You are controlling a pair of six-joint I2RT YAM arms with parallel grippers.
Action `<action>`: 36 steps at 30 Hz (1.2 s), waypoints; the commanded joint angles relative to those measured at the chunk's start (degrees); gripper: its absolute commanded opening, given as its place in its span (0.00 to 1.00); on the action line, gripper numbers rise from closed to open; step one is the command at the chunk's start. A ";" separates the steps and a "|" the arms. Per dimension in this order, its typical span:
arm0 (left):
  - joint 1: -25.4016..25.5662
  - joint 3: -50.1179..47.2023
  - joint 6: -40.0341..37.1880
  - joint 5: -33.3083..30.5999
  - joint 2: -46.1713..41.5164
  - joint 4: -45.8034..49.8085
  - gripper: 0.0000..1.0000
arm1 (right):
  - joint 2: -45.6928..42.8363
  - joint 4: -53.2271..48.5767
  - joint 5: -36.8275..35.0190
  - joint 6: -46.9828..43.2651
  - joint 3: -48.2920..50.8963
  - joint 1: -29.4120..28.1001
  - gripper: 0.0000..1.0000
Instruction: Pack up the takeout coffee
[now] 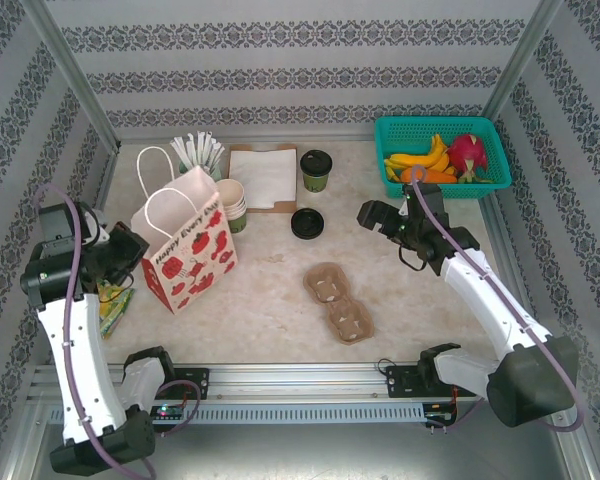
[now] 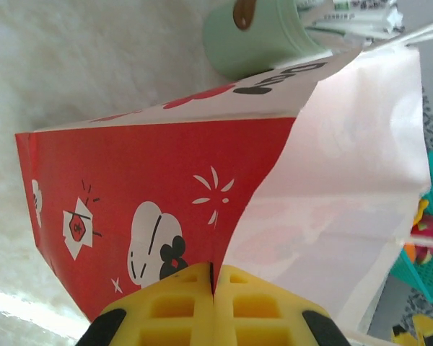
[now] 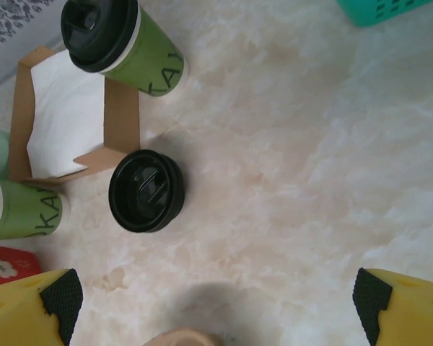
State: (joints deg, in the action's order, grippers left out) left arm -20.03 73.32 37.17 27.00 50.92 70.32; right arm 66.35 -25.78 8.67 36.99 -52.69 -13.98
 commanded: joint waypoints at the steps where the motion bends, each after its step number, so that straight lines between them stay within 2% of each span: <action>1: 3.95 0.09 3.36 1.83 0.29 0.06 0.00 | 0.72 -8.76 2.83 1.85 -1.98 0.24 0.98; 5: 6.59 1.03 3.56 1.68 -0.68 0.58 0.00 | -0.46 -9.12 2.32 3.10 0.07 0.10 0.98; 9: 10.61 -3.80 7.84 5.00 -2.51 -4.00 0.00 | -0.53 -9.70 4.38 6.21 1.14 -0.20 0.98; 12: 16.51 -6.52 12.16 0.74 -3.68 -7.19 0.00 | -0.69 -11.31 4.24 11.56 1.40 -1.02 0.98; 14: 20.11 -6.98 14.04 -1.83 -3.58 -8.46 0.09 | -1.02 -11.50 4.28 15.48 2.02 -1.55 0.98; 20: 31.09 -10.39 17.57 -5.28 -2.25 -16.09 0.20 | 0.70 -11.31 4.81 24.80 4.21 -5.30 0.98; 23: 36.25 -9.37 16.60 -5.84 0.86 -19.29 0.28 | 2.48 -13.42 3.20 29.05 3.32 -8.39 0.98; 26: 40.51 -7.36 13.28 -6.17 3.07 -22.15 0.39 | 3.61 -14.57 0.68 34.20 3.20 -12.37 0.98; 29: 41.53 -6.07 10.12 -7.20 3.90 -21.21 0.49 | 5.26 -15.10 0.74 37.66 3.14 -15.90 0.97; 30: 41.48 -5.84 8.90 -7.97 3.82 -20.38 0.55 | 5.61 -16.22 0.01 38.64 2.96 -17.07 0.97; 34: 41.47 -5.44 4.95 -10.02 2.81 -19.56 0.88 | 5.28 -16.48 -2.35 42.86 4.24 -20.20 0.90; 36: 41.52 -5.44 3.44 -10.53 2.31 -19.95 1.00 | 5.84 -15.74 -2.45 44.03 3.97 -21.60 0.87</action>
State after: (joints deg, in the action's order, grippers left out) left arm 20.95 66.30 45.12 18.87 54.46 51.64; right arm 71.85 -40.53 8.80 76.14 -48.99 -34.04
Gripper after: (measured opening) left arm 0.940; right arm 0.882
